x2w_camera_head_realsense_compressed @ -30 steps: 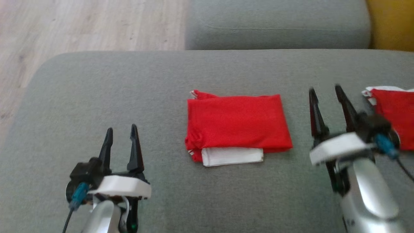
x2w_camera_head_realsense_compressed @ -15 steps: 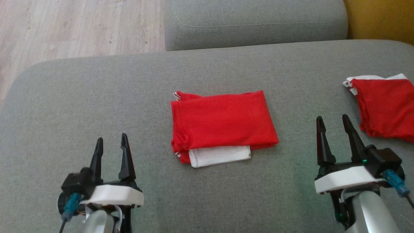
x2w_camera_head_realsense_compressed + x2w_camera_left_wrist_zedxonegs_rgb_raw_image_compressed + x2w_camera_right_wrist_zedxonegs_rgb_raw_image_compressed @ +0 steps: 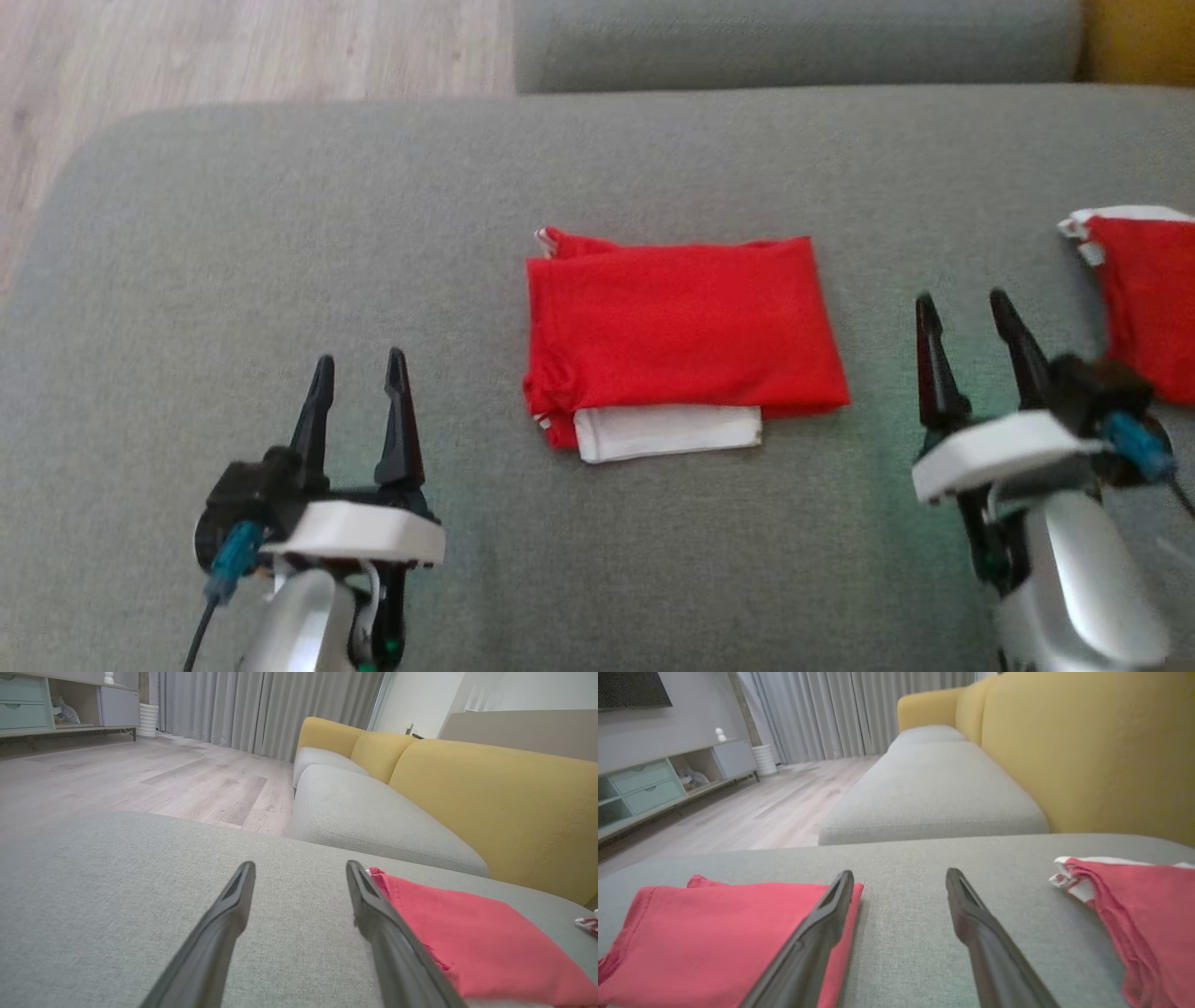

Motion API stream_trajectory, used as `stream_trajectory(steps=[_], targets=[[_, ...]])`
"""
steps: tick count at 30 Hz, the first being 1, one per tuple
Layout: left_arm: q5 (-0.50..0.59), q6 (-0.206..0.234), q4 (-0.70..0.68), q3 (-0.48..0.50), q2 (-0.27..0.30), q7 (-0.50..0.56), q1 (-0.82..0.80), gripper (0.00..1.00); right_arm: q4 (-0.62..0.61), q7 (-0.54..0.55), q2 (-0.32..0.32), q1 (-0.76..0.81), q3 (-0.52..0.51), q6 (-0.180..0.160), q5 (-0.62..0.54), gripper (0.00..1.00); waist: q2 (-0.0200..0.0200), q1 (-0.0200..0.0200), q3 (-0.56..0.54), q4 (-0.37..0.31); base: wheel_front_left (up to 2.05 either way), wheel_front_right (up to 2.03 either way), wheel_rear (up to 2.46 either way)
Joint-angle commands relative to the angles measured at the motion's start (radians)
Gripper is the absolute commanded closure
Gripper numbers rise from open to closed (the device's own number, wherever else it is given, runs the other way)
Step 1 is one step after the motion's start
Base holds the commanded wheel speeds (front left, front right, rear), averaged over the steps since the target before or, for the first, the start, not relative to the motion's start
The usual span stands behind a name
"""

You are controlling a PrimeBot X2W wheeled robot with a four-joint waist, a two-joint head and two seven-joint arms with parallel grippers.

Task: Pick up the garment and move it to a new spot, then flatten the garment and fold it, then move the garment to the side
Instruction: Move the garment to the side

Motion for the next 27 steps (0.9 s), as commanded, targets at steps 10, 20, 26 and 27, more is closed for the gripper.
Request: stream_trajectory(steps=[10,20,26,27], targets=[[-0.032,0.010,-0.015,-0.029,0.004,-0.009,-0.107,0.00,0.198,0.105,0.000,-0.190,0.038,-0.001,0.042,0.00,0.0000,-0.0001,0.106,0.100,0.00,0.00,0.00],[-0.052,0.016,-0.006,-0.038,0.004,-0.009,-0.125,0.00,0.366,0.146,0.000,-0.229,0.133,-0.001,0.061,0.00,0.0000,-0.0001,0.103,0.120,0.00,0.00,0.00],[-0.058,0.018,-0.002,-0.044,0.004,-0.009,-0.127,0.00,0.427,0.119,0.000,-0.259,0.146,-0.001,0.034,1.00,0.0000,-0.0001,0.077,0.107,0.00,0.00,0.00],[-0.055,0.018,-0.001,-0.044,0.004,-0.009,-0.126,0.00,0.430,0.105,0.000,-0.264,0.140,-0.001,0.019,1.00,0.0000,-0.0001,0.071,0.101,0.00,0.00,0.00]])
